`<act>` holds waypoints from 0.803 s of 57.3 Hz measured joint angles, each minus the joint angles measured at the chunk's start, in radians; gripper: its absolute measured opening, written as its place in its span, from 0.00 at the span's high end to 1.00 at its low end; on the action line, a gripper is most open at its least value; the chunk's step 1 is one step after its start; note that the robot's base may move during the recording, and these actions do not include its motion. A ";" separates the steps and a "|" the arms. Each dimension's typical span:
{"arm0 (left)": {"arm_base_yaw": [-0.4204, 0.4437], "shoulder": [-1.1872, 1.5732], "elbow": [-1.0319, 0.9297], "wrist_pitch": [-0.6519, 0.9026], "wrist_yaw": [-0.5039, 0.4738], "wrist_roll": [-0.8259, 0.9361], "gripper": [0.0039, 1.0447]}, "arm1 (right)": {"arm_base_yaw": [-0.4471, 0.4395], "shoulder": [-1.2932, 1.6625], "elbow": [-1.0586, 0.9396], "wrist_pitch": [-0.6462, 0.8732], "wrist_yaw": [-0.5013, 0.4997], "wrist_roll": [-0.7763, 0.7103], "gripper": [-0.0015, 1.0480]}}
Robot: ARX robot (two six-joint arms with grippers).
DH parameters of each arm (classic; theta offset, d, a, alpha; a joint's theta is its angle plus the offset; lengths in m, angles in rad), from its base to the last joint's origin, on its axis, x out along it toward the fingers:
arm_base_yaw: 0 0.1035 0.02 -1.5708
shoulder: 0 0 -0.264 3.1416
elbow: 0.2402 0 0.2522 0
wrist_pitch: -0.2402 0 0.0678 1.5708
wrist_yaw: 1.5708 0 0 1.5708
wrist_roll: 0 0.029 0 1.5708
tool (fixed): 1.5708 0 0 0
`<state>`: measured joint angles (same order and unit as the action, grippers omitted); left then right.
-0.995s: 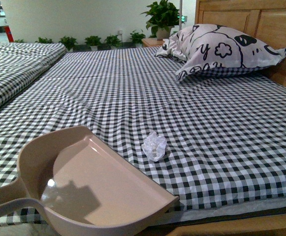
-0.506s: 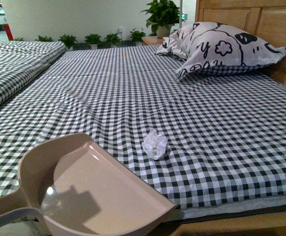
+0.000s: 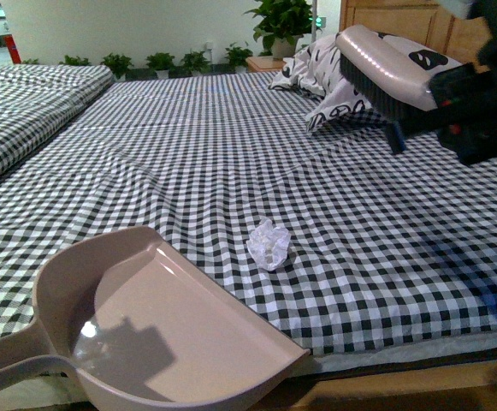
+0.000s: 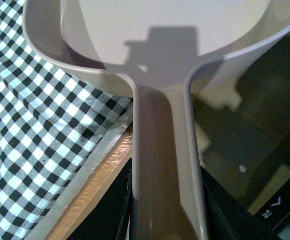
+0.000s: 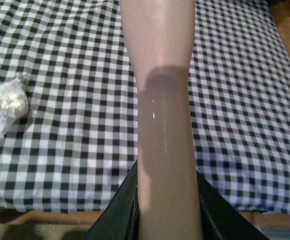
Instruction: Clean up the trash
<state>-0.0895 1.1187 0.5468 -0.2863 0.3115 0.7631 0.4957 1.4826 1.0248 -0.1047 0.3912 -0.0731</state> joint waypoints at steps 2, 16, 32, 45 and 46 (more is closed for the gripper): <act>0.000 0.000 0.000 0.000 0.000 0.000 0.73 | 0.000 0.040 0.033 0.007 0.009 -0.010 0.81; 0.000 0.000 0.000 0.000 0.000 0.000 0.73 | -0.002 0.281 0.193 0.003 0.057 -0.035 0.81; 0.000 0.000 0.000 0.000 0.000 0.000 0.73 | -0.002 0.452 0.286 -0.050 0.030 -0.032 0.81; 0.000 0.000 0.000 0.000 0.000 0.000 0.73 | 0.010 0.517 0.315 -0.101 -0.011 -0.021 0.81; 0.000 0.000 0.000 0.000 0.000 0.000 0.73 | 0.012 0.520 0.315 -0.108 -0.017 -0.021 0.81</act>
<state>-0.0895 1.1187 0.5468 -0.2863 0.3115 0.7631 0.5079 2.0029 1.3399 -0.2123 0.3740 -0.0940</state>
